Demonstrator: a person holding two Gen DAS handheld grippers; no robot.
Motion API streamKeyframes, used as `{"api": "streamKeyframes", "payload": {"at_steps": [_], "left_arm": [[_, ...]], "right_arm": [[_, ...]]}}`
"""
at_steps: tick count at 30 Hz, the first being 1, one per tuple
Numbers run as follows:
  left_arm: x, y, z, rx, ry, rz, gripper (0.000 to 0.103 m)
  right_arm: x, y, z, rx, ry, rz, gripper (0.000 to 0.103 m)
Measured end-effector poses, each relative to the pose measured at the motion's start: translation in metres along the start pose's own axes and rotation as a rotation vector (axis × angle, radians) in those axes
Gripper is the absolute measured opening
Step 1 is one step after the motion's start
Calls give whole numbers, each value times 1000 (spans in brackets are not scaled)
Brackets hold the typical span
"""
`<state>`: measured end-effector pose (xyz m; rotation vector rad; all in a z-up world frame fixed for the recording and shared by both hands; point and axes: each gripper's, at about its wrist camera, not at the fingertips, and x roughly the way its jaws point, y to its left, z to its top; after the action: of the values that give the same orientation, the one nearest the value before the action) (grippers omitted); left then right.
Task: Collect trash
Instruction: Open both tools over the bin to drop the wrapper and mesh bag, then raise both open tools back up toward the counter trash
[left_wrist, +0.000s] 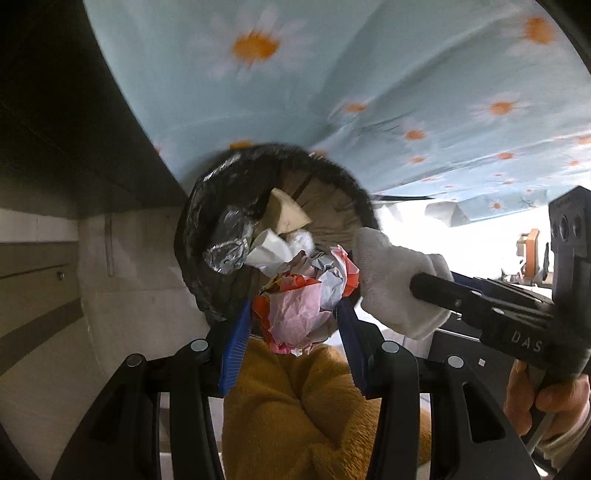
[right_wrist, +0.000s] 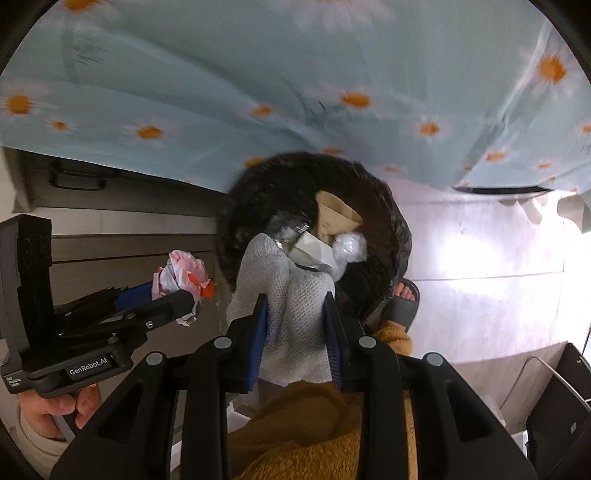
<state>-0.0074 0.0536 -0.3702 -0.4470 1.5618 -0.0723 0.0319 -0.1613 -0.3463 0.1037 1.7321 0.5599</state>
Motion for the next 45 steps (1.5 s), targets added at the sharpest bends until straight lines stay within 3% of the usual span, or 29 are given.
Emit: {"api": "streamKeyframes", "payload": {"at_steps": [9,16,18,21,38,45], "left_arm": [[50,28,3,-63,83,30,47],[65,38,3,-85,113,30,47],[67,38,3,-93,114,29,51],[62,37,4,-108,92,47,74],[8,35,-8,-102,33,49,74],[-47,20,-14,-67,-94,18,74]], "right_arm": [[46,-35,17,146,32,-22,31],[60,-32,19,123,58,-44,32],[61,-29,18,121,58,-50,36],[57,-28,18,138,44,-73,52],[9,-2,7,95,-14,-64,53],[-43,22,-7,34,-105,-54,57]]}}
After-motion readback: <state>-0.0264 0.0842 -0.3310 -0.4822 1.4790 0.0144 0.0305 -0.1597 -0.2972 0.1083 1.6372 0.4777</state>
